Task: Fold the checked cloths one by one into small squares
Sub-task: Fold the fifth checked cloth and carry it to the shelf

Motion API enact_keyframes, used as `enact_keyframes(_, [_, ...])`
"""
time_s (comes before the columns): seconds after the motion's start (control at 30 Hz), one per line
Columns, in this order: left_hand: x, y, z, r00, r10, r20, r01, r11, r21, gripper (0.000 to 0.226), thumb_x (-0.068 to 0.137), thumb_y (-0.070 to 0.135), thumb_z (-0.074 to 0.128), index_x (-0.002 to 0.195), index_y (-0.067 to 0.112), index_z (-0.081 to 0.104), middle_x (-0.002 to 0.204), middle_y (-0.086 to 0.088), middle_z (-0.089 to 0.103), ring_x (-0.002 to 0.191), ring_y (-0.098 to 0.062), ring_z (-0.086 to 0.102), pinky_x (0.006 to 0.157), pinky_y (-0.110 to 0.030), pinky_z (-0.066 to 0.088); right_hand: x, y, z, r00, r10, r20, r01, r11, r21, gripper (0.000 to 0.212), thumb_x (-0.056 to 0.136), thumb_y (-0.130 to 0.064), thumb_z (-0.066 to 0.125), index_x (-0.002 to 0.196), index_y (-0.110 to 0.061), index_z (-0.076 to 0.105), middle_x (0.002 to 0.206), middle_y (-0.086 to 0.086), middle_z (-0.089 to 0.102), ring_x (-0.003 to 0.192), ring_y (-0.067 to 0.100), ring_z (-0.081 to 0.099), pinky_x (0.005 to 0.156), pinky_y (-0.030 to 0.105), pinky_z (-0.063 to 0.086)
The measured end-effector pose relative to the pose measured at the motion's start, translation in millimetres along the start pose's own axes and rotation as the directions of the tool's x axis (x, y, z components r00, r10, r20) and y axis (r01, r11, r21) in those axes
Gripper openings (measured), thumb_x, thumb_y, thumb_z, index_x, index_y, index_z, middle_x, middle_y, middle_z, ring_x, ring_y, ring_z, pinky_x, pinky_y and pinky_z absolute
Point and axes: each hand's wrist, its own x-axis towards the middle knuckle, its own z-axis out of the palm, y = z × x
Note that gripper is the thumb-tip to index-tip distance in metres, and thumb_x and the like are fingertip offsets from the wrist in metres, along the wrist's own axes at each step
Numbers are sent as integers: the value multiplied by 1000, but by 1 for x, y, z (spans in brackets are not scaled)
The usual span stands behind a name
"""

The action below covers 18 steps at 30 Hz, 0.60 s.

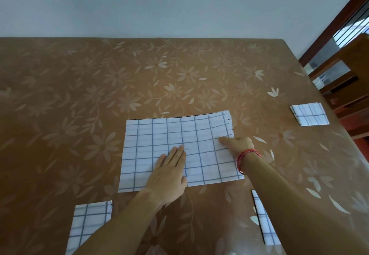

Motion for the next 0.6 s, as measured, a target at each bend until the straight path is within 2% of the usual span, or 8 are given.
enact_keyframes(0.1, [-1,-1,-1,1000,17,-20,-17,1000,-4,69,101,32,34,154,17,-8,159,4,-23,144,-10,-24,118,-32,-13,-2,5,-2,999,-30,-24,30,1000,2,35,80,-27,76,95,5,69,96,18,70,69,22,57,69,31,49])
enact_keyframes(0.2, [-3,1,-3,999,20,-40,-20,1000,-15,68,101,31,35,154,16,-6,160,3,-21,145,-10,-22,117,-30,-13,-6,11,-3,997,-20,-69,23,998,53,33,79,-26,77,89,5,69,99,20,70,74,28,62,74,36,53])
enact_keyframes(0.27, [-4,3,-4,998,22,-53,-23,1000,-17,68,101,32,35,155,16,-4,161,1,-20,146,-12,-20,118,-30,-12,-9,13,-5,997,-5,-77,12,995,97,28,80,-24,76,86,2,68,92,19,70,67,24,59,69,34,51])
enact_keyframes(0.37, [-7,14,-9,995,43,-89,-49,997,-56,72,98,37,39,155,15,1,162,-1,-14,147,-12,-17,119,-30,-10,-16,17,-6,995,34,-95,-17,985,174,22,83,-22,74,74,-6,63,73,7,62,59,16,54,62,29,45])
enact_keyframes(0.5, [-12,33,-11,993,85,-84,-91,993,-78,82,95,41,47,155,15,-2,162,-2,-12,147,-13,-16,120,-31,-8,-27,22,-1,983,99,-153,-45,946,321,16,84,-20,71,81,-6,64,78,7,63,72,24,58,72,33,48])
enact_keyframes(0.6, [-12,38,-5,994,57,-93,-62,997,-53,82,96,42,47,155,14,-2,163,-4,-10,148,-16,-12,122,-36,2,-38,23,6,977,181,-114,-107,876,471,12,83,-11,69,74,-11,61,78,5,64,80,28,62,77,36,52])
